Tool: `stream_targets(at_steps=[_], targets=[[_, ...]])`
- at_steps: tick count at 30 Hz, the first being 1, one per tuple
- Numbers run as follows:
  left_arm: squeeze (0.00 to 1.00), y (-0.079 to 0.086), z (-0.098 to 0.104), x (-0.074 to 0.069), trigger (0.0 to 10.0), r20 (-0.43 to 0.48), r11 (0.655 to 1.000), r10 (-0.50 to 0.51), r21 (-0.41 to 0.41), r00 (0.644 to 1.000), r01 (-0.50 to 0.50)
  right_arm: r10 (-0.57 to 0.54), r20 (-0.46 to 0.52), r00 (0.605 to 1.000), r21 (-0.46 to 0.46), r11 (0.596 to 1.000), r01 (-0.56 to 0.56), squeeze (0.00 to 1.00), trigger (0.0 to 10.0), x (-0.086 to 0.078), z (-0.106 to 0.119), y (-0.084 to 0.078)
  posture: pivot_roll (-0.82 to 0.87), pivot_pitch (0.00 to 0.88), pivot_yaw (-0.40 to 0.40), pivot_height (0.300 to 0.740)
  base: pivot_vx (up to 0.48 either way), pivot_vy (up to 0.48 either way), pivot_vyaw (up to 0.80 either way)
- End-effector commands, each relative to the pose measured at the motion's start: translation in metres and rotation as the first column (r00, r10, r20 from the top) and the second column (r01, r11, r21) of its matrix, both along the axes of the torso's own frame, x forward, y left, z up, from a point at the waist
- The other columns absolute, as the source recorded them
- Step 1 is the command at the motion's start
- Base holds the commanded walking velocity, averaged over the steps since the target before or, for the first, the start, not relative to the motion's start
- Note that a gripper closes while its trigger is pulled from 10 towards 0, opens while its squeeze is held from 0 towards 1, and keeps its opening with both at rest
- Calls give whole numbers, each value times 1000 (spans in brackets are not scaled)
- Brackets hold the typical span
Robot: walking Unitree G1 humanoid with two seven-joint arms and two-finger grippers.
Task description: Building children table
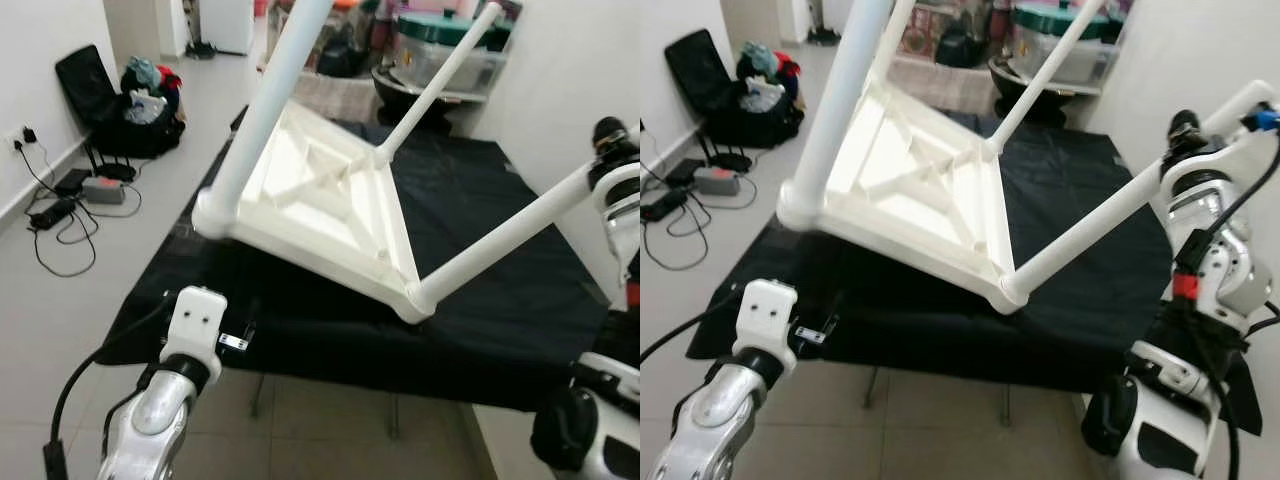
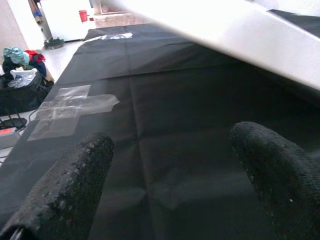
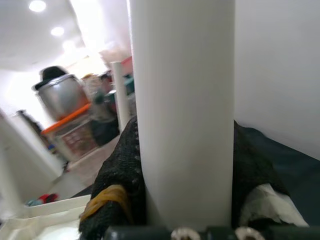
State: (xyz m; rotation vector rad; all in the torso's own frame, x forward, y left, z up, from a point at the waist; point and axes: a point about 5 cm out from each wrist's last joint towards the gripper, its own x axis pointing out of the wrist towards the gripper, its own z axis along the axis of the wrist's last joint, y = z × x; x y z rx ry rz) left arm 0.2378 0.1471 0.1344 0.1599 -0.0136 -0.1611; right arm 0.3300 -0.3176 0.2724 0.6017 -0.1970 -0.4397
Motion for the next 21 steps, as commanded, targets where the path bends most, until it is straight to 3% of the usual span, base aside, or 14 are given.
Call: stream_targets(at_steps=[1, 2, 3, 4, 5, 7, 8, 9, 11, 12, 17, 18, 19, 21], targets=[[0, -1, 2, -1, 10000, 0, 1000, 3, -5, 1000, -3, 16, -290, 957, 129, 991, 22, 0, 0, 4, -73, 3, -43, 50, -100, 740, 0, 0, 0], [0, -1, 2, -3, 10000, 0, 1000, 7, -2, 1000, -7, 40, -395, 918, 156, 987, 24, 0, 0, 4, -103, 9, -28, 59, -99, 740, 0, 0, 0], [0, -1, 2, -3, 10000, 0, 1000, 7, -2, 1000, -7, 40, -395, 918, 156, 987, 24, 0, 0, 4, -103, 9, -28, 59, -99, 740, 0, 0, 0], [0, 0, 4, -7, 10000, 0, 1000, 15, 2, 1000, -15, 104, -526, 844, 182, 983, -8, 0, 0, 4, -139, 28, -15, 67, -101, 740, 0, 0, 0], [0, 0, 4, -7, 10000, 0, 1000, 15, 2, 1000, -15, 104, -526, 844, 182, 983, -8, 0, 0, 4, -139, 28, -15, 67, -101, 740, 0, 0, 0], [0, 0, 5, -11, 10000, -3, 1000, 22, 6, 1000, -22, 204, -575, 792, 232, 969, -81, 0, 0, 14, -158, 68, 15, 83, -105, 740, 0, 0, 0], [0, 0, 5, -11, 10000, -3, 1000, 22, 6, 1000, -22, 204, -575, 792, 232, 969, -81, 0, 0, 14, -158, 68, 15, 83, -105, 740, 0, 0, 0], [0, 0, 5, -12, 10000, -4, 1000, 23, 8, 1000, -23, 229, -583, 780, 249, 964, -97, 0, 0, 18, -162, 81, 15, 83, -105, 740, 0, 0, 0], [0, 0, 5, -12, 10000, -4, 1000, 23, 8, 1000, -23, 229, -583, 780, 249, 964, -97, 0, 0, 18, -162, 81, 15, 83, -105, 740, 0, 0, 0], [0, 0, 5, -13, 10000, -6, 1000, 29, 10, 1000, -29, 259, -584, 769, 264, 957, -122, 0, 0, 24, -163, 99, 26, 88, -107, 740, 0, 0, 0], [0, 0, 5, -17, 10000, -8, 999, 38, 10, 999, -38, 300, -587, 752, 269, 948, -168, 0, 0, 32, -164, 121, 41, 95, -115, 740, 0, 0, 0], [0, 0, 6, -18, 10000, -9, 999, 43, 8, 999, -43, 310, -597, 740, 250, 948, -195, 0, 1137, 35, -165, 127, 46, 104, -116, 740, 0, 0, 0], [0, 0, 6, -20, 10000, -11, 999, 45, 7, 999, -45, 334, -615, 715, 230, 942, -243, 0, 9843, 37, -166, 131, 41, 106, -115, 740, 0, 0, 0], [0, -1, 6, -22, 10000, -13, 999, 45, 5, 999, -45, 352, -634, 688, 216, 935, -280, 0, 10000, 38, -167, 133, 45, 108, -116, 740, 0, 0, 0]])
